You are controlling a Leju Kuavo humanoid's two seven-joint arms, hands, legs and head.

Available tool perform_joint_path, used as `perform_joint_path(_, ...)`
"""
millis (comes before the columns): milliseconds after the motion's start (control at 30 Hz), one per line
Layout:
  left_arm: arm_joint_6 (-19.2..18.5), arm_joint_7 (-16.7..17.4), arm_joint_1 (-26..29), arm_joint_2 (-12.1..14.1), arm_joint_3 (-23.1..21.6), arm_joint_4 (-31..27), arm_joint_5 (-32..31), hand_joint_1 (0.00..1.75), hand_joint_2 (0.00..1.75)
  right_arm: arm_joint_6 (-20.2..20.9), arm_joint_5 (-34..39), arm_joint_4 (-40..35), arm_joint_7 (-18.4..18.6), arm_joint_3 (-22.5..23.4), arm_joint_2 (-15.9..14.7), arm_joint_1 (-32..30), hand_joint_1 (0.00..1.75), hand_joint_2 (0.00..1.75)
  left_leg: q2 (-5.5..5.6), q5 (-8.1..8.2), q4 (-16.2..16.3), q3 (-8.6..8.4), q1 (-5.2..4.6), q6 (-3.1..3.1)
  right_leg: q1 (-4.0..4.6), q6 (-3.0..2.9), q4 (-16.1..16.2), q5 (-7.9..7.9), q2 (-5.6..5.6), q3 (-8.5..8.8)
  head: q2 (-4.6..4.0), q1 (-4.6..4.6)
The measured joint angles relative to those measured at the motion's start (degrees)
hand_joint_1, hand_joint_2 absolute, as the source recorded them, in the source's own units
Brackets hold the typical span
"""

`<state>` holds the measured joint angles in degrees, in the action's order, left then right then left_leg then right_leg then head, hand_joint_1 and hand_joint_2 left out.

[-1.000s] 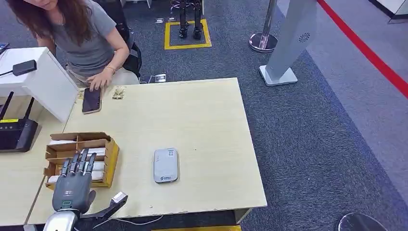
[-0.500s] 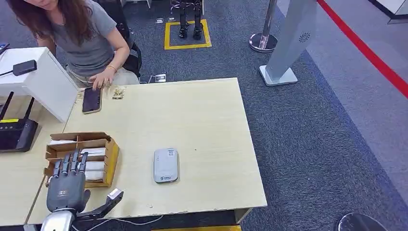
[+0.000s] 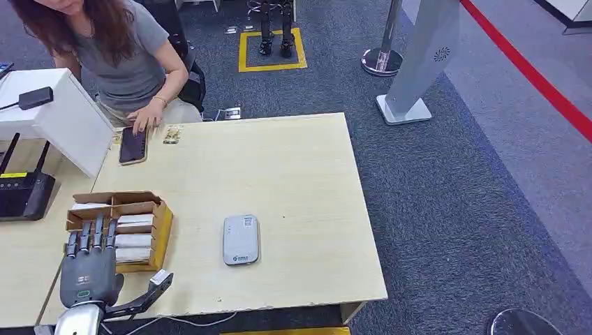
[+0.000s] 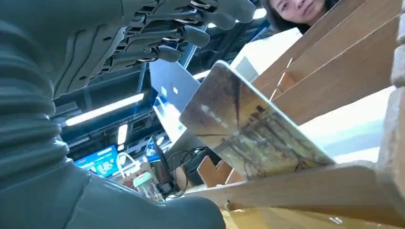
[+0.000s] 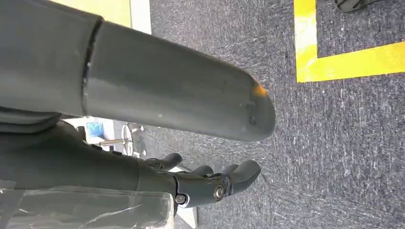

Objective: Pass the card to the sensor for recognition and then transmit it.

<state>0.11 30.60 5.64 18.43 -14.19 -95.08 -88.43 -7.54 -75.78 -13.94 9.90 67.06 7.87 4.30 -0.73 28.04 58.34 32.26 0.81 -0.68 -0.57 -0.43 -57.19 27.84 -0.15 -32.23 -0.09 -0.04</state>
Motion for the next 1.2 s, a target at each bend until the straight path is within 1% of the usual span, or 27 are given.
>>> perform_joint_path(133, 0.4, -0.7, -0.3, -0.1, 0.0, 0.0, 0.0, 0.0, 1.75, 0.0, 0.0, 0.0, -0.2, 0.0, 0.0, 0.0, 0.0, 0.0, 0.0, 0.0, 0.0, 0.0, 0.0, 0.0, 0.0, 0.0, 0.0, 0.0, 0.0, 0.0, 0.0, 0.02)
perform_joint_path(700, 0.5, -0.8, -0.7, -0.1, 0.0, 0.0, 0.0, 0.0, 1.75, 0.0, -0.7, 0.0, -0.4, -0.1, 0.0, 0.0, 0.0, 0.0, 0.0, 0.0, 0.0, 0.0, 0.0, 0.0, 0.0, 0.0, 0.0, 0.0, 0.0, 0.0, 0.0, 0.02)
perform_joint_path(900, 1.1, -1.3, -0.8, -0.1, 0.0, 0.0, 0.0, 0.0, 1.75, 0.1, -0.7, 0.0, -0.4, -0.2, 0.0, 0.1, 0.0, 0.0, 0.0, 0.0, 0.0, 0.0, 0.0, 0.0, 0.0, 0.0, 0.0, 0.0, 0.0, 0.0, 0.0, 0.0)
perform_joint_path(933, 1.2, -1.3, -0.7, -0.1, 0.0, 0.0, 0.0, 0.28, 1.75, 0.1, -0.7, 0.0, -0.4, -0.2, 0.0, 0.1, 0.0, 0.0, 0.0, 0.0, 0.0, 0.0, 0.0, 0.0, 0.0, 0.0, 0.0, 0.0, 0.0, 0.0, 0.0, 0.0)
perform_joint_path(967, 1.2, -1.4, -0.8, -0.1, 0.0, 0.0, 0.0, 1.41, 1.75, 0.1, -0.8, 0.0, -0.4, -0.2, 0.0, 0.1, 0.0, 0.0, 0.0, 0.0, 0.0, 0.0, 0.0, 0.0, 0.0, 0.0, 0.0, 0.0, 0.0, 0.0, 0.0, 0.0)
perform_joint_path(1000, 1.2, -1.4, -0.7, -0.1, 0.0, 0.0, 0.0, 1.75, 1.75, 0.1, -0.8, 0.0, -0.4, -0.2, 0.0, 0.1, 0.0, 0.0, 0.0, 0.0, 0.0, 0.0, 0.0, 0.0, 0.0, 0.0, 0.0, 0.0, 0.0, 0.0, 0.0, 0.0)
perform_joint_path(1200, 1.1, -0.4, -0.8, -0.1, -0.5, 0.0, 0.0, 1.75, 1.75, 0.3, -0.8, 0.0, -0.4, -0.2, 0.0, 0.2, 0.0, 0.0, 0.0, 0.0, 0.0, 0.0, 0.0, 0.0, 0.0, 0.0, 0.0, 0.0, 0.0, 0.0, 0.0, 0.02)
